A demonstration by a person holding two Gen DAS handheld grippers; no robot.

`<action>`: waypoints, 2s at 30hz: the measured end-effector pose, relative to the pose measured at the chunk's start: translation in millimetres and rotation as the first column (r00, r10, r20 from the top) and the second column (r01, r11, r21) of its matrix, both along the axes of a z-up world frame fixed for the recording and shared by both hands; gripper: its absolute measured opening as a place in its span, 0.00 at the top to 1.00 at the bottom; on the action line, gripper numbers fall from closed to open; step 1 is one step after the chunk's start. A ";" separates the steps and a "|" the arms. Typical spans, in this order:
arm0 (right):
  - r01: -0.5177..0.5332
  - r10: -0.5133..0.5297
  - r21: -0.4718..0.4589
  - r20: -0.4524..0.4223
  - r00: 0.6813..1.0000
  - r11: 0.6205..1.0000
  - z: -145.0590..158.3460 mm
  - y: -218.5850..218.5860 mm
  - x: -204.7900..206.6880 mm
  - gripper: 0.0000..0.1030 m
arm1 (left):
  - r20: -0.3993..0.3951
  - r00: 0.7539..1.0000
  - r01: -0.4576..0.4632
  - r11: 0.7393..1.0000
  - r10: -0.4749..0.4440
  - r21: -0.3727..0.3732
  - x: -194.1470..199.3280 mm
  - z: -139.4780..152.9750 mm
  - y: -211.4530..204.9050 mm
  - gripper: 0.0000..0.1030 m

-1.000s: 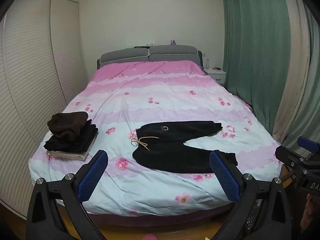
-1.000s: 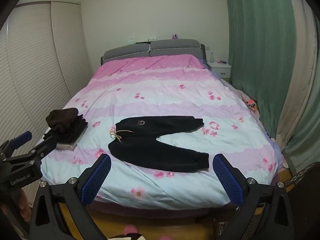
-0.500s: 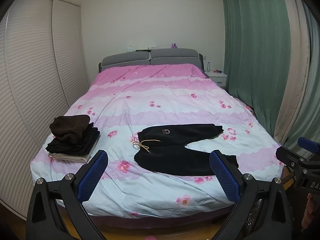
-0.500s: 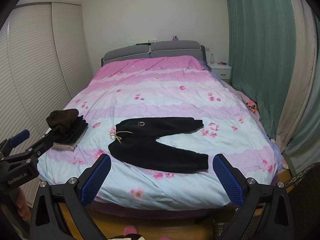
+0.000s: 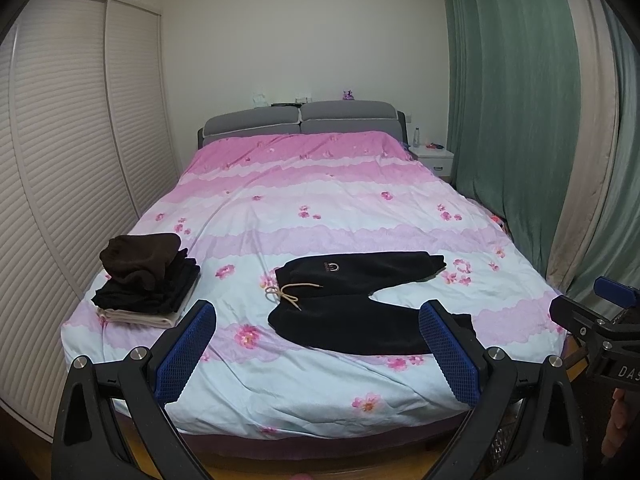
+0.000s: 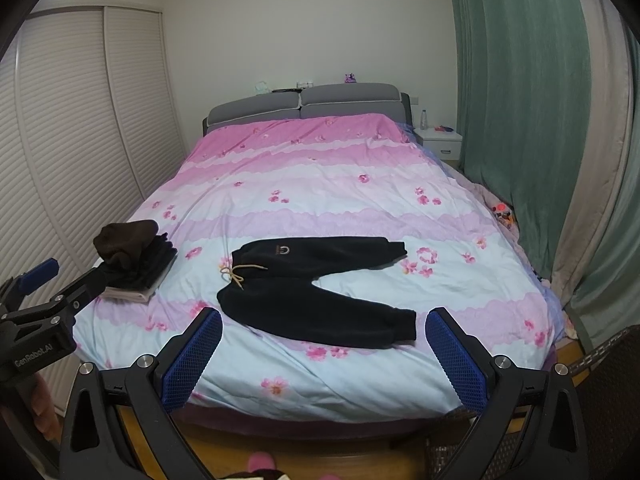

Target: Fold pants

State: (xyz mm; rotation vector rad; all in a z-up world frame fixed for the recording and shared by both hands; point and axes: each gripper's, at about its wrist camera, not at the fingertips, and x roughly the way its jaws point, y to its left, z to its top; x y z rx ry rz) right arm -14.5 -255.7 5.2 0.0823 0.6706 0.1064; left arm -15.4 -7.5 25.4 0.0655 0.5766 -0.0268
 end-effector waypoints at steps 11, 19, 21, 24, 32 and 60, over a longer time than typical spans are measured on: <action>0.000 0.000 0.002 0.004 1.000 1.000 0.4 -1.1 0.4 0.00 | 0.005 1.000 -0.001 1.000 0.001 -0.002 3.4 3.5 1.8 0.00; 0.002 -0.002 0.002 0.005 1.000 1.000 1.7 -1.0 1.5 0.00 | 0.007 1.000 -0.001 1.000 0.001 -0.003 6.5 4.7 2.2 0.00; 0.000 0.000 0.003 0.002 1.000 1.000 1.9 -1.4 2.4 0.00 | 0.007 1.000 -0.001 1.000 0.001 -0.003 6.3 4.4 2.2 0.00; -0.001 0.001 0.005 0.002 1.000 1.000 3.2 -1.6 2.4 0.00 | 0.008 1.000 -0.002 1.000 0.002 -0.003 5.7 4.0 1.8 0.00; -0.002 0.002 0.004 -0.003 1.000 1.000 2.0 1.5 5.0 0.00 | 0.006 1.000 -0.002 1.000 0.002 -0.004 6.2 3.4 3.0 0.00; 0.019 -0.007 0.042 -0.276 0.961 0.999 -132.2 33.4 100.8 0.00 | -0.237 0.970 -0.039 0.998 0.047 0.039 127.6 -130.0 46.0 0.00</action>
